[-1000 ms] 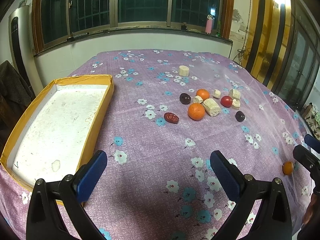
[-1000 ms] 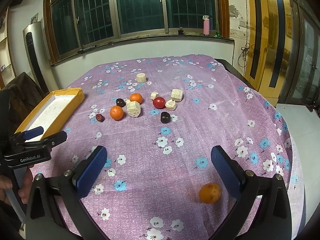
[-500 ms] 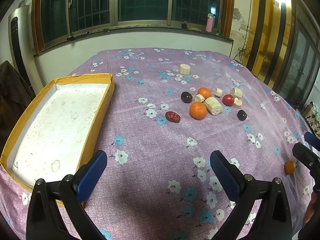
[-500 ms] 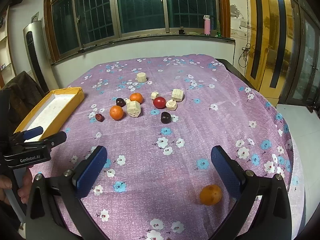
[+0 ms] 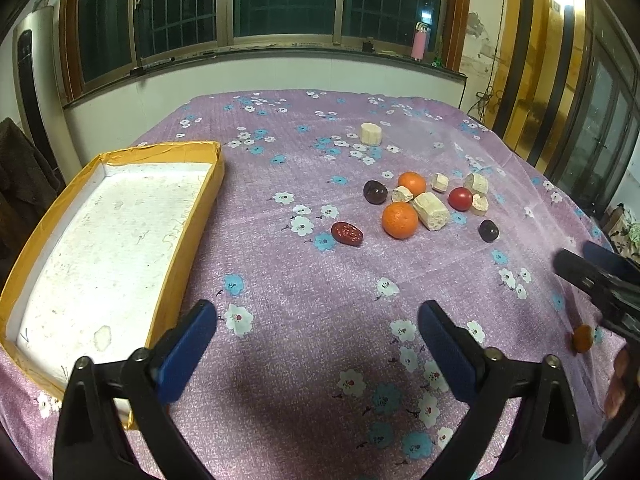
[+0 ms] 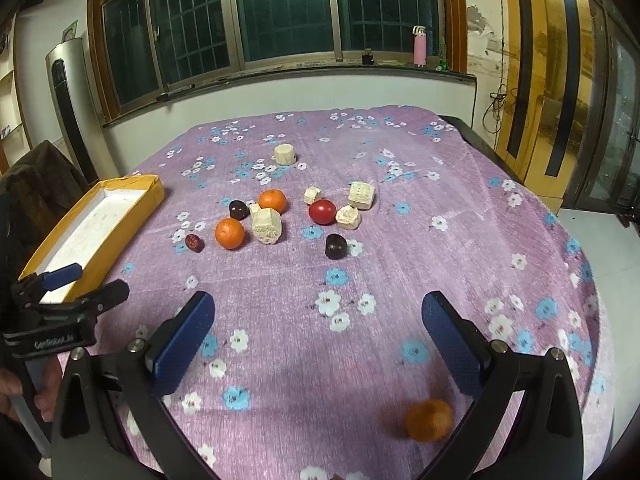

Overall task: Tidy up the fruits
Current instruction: 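Grasp the dark plum with the right tool while the left tool grasps the red date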

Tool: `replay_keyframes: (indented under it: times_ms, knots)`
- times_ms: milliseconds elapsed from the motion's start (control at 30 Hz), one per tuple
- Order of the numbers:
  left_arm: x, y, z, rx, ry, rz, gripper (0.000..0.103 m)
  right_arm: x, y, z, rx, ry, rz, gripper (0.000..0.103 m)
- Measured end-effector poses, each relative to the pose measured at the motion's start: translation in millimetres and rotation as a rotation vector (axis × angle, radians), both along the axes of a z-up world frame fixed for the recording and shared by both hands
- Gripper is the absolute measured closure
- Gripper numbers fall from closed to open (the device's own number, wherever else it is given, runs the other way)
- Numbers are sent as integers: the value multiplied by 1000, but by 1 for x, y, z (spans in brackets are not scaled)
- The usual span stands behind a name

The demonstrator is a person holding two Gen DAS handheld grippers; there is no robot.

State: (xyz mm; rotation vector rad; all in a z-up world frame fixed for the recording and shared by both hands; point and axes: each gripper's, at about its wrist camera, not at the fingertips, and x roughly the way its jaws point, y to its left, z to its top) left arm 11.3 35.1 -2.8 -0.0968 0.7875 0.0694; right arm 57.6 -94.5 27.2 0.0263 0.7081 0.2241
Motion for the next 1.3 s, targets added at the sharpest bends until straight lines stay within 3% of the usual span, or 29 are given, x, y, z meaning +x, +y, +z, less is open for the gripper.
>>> replay_keyframes:
  times_ms: [167,300,500,733,833,1033,1300]
  knots:
    - [8,6,-4,-11,14,3,7,39,8,-16,-39,65,2,33]
    - [18,5,-5,-11,25,1,7,73,10,-35,-42,135,-2,34]
    - [41,0,-4,1,37,-14,8,113,19,-46,-75,205,-6,46]
    - [70,-10,-21,-3,89,-25,22,137,20,-58,-76,261,-15,81]
    - [81,-16,-27,6,105,-25,24,134,18,-59,-64,245,-7,82]
    - [100,-17,-43,-17,152,-22,39,125,8,-58,-10,221,2,82]
    - [103,-18,-43,16,118,-26,50,118,3,-45,53,165,21,82]
